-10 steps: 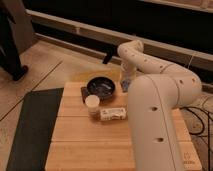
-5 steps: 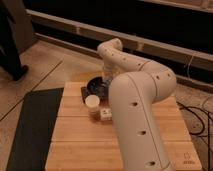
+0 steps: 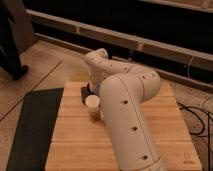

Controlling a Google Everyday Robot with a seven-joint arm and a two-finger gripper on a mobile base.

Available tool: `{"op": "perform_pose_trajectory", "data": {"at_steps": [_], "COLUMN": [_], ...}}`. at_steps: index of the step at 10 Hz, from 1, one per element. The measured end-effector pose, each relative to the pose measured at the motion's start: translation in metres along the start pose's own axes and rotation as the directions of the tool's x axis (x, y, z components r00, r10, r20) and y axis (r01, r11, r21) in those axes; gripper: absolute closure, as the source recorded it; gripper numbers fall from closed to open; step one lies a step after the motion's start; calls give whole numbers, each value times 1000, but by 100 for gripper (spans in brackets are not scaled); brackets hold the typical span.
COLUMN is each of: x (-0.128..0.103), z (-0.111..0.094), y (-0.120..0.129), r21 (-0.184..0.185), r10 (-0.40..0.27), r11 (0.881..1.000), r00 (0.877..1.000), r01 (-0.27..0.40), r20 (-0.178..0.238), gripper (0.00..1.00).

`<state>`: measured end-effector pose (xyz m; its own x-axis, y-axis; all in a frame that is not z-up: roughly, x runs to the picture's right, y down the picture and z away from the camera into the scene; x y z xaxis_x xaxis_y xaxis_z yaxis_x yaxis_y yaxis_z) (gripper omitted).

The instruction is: Place the white sponge in the ceramic bowl

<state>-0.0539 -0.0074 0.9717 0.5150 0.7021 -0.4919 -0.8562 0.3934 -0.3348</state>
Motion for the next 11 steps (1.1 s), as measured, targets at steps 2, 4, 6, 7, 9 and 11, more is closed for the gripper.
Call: {"op": "perform_pose_trajectory", "data": {"at_steps": [2, 4, 6, 7, 9, 11], "x": [-11, -10, -10, -10, -10, -10], "z": [-5, -6, -5, -6, -6, -5], "y": [-11, -13, -13, -13, -12, -12], "r21": [20, 22, 22, 22, 22, 22], "r10": [-20, -20, -19, -19, -20, -20], "r11": [1000, 1000, 1000, 1000, 1000, 1000], "r00": [1000, 1000, 1000, 1000, 1000, 1000], "r01": [20, 19, 19, 19, 20, 20], "r20": [13, 9, 8, 8, 8, 8], "gripper": [100, 98, 78, 69, 54, 35]}}
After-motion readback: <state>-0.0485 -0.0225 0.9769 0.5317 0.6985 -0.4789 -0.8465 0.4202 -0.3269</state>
